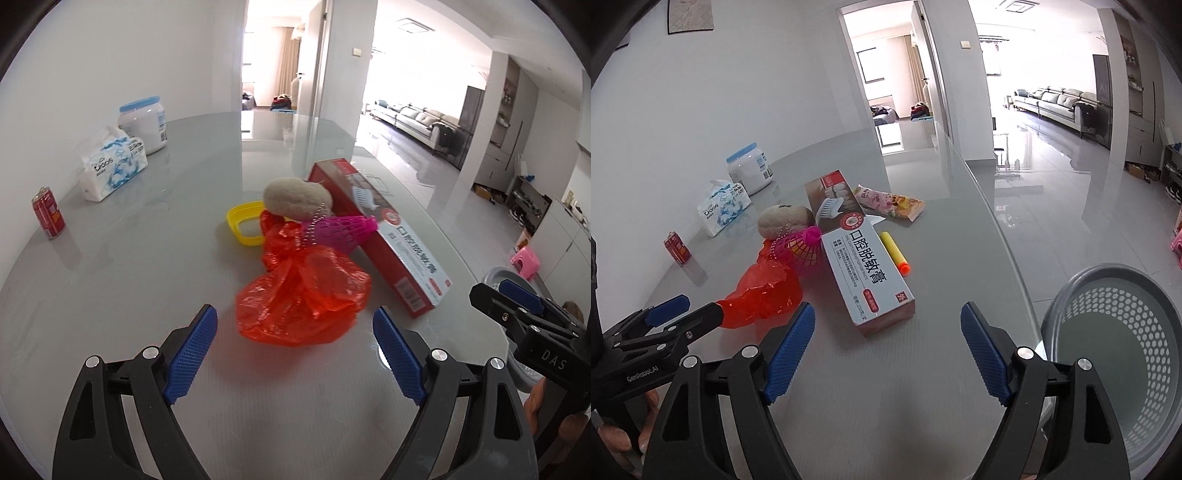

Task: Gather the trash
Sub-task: 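Grasp the toothpaste box with the right gripper while the left gripper grasps the red plastic bag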

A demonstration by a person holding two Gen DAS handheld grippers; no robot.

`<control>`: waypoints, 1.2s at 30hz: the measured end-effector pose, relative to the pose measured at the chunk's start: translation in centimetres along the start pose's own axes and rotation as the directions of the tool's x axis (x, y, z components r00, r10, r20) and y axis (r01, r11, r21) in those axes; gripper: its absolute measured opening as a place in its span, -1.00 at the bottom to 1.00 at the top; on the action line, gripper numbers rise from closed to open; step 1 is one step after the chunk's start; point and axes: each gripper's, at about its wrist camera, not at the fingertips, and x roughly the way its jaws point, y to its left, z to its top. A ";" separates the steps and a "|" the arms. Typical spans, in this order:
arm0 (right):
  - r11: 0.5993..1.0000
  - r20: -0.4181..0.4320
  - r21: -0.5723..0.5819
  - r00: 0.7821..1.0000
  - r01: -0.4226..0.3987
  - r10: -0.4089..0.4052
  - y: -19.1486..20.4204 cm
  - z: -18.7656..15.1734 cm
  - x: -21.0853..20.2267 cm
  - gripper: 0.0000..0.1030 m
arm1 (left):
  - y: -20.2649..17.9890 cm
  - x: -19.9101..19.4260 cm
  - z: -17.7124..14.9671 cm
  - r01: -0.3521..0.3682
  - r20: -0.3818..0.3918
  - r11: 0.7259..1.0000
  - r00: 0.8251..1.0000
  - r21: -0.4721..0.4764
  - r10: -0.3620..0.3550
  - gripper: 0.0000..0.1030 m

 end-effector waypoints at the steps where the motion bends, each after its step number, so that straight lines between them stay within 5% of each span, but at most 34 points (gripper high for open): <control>1: 1.000 -0.005 -0.010 1.000 -0.003 0.003 0.2 0.3 0.5 0.51 | 0.1 0.1 0.0 -0.004 -0.001 1.000 1.000 -0.005 0.004 0.64; 18: 0.987 -0.097 -0.163 0.995 0.004 -0.020 2.1 3.6 7.6 0.56 | 1.1 1.7 1.9 0.030 -0.005 0.998 1.000 -0.050 -0.030 0.65; 36: 0.982 -0.183 -0.187 0.983 -0.013 -0.022 2.3 4.6 11.8 0.54 | 1.9 2.6 2.5 0.042 -0.005 0.998 0.999 -0.055 -0.042 0.65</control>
